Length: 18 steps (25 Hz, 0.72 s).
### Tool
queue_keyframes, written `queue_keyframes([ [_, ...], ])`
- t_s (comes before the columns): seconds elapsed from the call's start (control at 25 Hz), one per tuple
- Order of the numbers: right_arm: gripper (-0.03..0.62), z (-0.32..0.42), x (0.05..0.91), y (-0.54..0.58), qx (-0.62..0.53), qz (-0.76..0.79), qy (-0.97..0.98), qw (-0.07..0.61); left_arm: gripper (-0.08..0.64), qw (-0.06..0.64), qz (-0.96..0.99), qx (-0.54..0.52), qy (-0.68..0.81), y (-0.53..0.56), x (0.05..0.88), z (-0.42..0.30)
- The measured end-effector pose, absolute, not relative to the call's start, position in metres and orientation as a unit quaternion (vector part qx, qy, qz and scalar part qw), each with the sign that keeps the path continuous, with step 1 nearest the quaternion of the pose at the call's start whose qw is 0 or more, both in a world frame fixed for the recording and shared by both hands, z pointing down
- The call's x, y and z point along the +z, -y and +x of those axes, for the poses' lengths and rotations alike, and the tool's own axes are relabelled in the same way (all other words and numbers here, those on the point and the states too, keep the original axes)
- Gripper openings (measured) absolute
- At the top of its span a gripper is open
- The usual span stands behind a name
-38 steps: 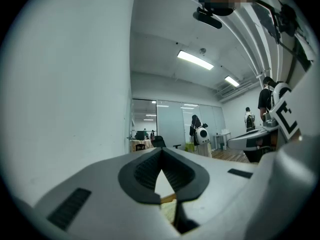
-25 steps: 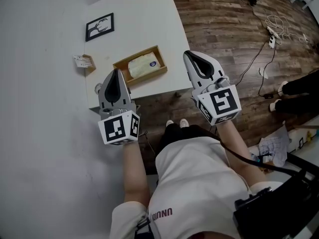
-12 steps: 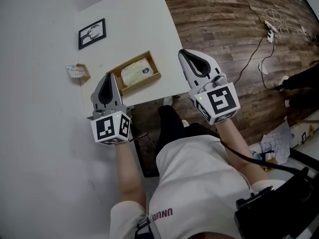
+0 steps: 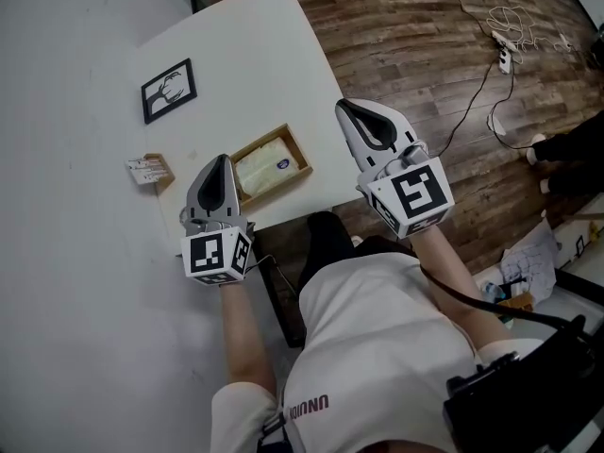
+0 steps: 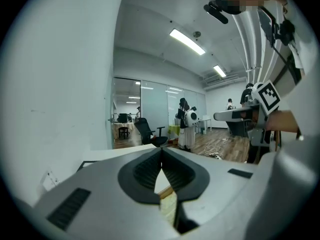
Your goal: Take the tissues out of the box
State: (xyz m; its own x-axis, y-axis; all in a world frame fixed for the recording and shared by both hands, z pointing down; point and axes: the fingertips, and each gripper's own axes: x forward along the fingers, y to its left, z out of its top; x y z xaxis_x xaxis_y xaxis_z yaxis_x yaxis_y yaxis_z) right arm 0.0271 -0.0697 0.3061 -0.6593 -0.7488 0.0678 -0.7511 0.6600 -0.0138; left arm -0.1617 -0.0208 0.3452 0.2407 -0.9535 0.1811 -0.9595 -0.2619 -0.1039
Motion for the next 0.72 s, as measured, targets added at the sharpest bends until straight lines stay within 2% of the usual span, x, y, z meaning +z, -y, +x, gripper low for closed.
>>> queue_keyframes([
  [0.72,0.02,0.014,0.319,0.108,0.036,0.434,0.899,0.051,0.015,0.082,0.834,0.161,0.522,0.052,0.395,-0.156],
])
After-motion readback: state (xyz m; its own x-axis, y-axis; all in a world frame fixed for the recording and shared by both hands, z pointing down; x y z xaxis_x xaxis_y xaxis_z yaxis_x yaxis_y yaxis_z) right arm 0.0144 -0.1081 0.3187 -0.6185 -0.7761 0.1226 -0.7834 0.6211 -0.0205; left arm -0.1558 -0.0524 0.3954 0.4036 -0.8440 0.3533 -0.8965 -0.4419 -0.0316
